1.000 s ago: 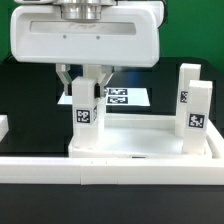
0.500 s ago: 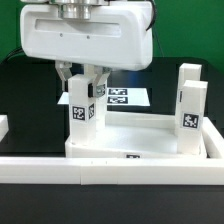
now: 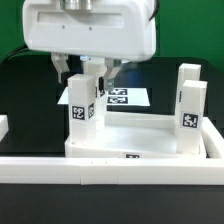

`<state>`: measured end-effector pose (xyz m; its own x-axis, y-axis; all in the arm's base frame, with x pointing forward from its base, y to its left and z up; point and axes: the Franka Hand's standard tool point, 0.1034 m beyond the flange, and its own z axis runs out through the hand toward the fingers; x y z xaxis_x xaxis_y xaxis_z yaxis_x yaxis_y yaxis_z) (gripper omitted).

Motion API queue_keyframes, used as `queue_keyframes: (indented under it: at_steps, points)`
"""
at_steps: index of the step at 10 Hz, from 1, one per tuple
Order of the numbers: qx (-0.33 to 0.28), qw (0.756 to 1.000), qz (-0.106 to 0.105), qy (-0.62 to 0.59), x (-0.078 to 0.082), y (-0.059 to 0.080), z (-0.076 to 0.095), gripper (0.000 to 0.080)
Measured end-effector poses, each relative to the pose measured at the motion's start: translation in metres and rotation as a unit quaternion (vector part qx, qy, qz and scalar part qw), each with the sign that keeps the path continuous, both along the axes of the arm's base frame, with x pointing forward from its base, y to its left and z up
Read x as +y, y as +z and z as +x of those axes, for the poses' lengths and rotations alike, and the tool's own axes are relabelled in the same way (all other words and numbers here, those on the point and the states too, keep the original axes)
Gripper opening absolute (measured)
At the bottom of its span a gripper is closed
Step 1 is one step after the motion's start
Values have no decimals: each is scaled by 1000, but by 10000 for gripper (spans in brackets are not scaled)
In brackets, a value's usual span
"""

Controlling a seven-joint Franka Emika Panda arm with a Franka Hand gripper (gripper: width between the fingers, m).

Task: Assemble desk

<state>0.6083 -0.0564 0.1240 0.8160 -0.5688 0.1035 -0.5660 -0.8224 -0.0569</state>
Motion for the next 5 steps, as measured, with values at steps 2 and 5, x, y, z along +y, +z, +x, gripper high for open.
queue_keyframes:
  at_steps: [2, 5]
  points:
    - [10, 1000, 26, 0, 8, 30, -3, 636]
    - [8, 1000, 23, -1, 7, 28, -3, 649]
